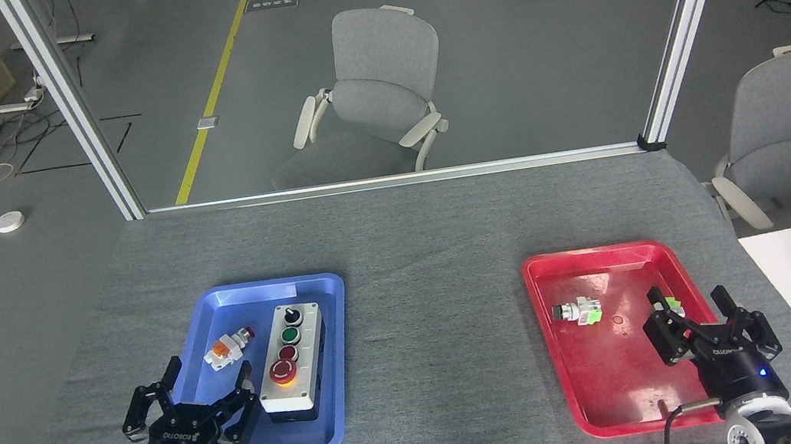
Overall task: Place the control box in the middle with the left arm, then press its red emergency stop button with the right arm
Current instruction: 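Reach the left gripper forward to the grey control box on the blue tray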
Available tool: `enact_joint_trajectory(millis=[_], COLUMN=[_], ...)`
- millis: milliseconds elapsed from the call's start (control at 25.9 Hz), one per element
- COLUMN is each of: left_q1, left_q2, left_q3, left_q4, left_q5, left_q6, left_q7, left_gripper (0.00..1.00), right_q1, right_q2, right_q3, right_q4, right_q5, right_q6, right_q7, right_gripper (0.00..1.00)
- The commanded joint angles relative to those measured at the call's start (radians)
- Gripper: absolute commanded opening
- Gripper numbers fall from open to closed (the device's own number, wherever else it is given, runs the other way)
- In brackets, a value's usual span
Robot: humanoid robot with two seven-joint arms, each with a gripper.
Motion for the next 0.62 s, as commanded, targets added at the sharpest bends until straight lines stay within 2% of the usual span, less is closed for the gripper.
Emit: enact_joint_trajectory(millis=[0,309,425,580], left_q1=[-0.004,-0.003,-0.001,-0.013], left_q2=[0.001,-0.007,-0.051,-0.062], left_q3=[-0.035,-0.041,-0.047,-0.107], left_q4=[0.0,0.011,0.024,0.08], left_q5=[-0.012,0.002,-0.009,-0.009], left_q6=[0.007,0.015,0.088,0.11], left_q7=[-0.004,-0.013,-0.008,-0.007], left_gripper=[0.99,0.98,0.99,0.99], right_q1=[0.0,-0.002,-0.002,-0.003], right_q2=[-0.001,-0.002,-0.002,-0.004], right_q3=[0.0,-0.001,0.0,0.0], right_q4=[0.0,0.0,0.0,0.0], right_q5=[0.001,0.001,0.001,0.0], right_q6=[0.001,-0.001,-0.001,-0.001], right_q7=[0.002,0.002,0.001,0.002], right_gripper=[1.0,1.0,1.0,1.0])
